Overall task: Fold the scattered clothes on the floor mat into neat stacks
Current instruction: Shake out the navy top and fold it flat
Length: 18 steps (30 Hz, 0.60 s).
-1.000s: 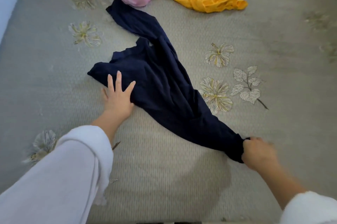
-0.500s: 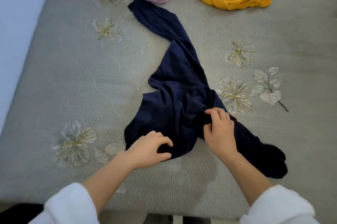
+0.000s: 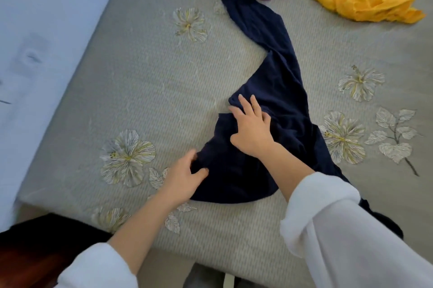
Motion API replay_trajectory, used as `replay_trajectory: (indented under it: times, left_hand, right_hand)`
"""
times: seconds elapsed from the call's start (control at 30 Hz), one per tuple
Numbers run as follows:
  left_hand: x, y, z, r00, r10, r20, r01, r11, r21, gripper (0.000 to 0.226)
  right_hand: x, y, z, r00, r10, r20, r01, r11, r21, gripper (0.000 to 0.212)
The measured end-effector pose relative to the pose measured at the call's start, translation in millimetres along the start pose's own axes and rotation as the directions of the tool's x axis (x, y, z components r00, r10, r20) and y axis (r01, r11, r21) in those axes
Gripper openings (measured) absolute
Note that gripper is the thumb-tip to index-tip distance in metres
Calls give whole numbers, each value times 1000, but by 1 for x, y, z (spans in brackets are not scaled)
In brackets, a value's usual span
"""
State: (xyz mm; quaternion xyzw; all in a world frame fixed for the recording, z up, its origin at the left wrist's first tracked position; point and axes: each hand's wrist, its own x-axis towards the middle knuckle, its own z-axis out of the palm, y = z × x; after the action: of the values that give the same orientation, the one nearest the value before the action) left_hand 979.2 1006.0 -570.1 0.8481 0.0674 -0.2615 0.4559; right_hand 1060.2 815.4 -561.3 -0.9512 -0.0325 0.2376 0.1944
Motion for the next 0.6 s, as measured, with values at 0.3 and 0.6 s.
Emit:
replay_trajectory:
  times: [0.3,0.6]
  left_hand:
    - [-53,65,-30,985,159,-72,-166,982,-92,18]
    - [-128,209,-24,867,495,-58,-493,869,47,66]
  right_hand:
    - [-68,25,-63,885,-349,-308,298,933,-202,26]
    - [-213,71,-207,851,-126,-509,194,977,83,31]
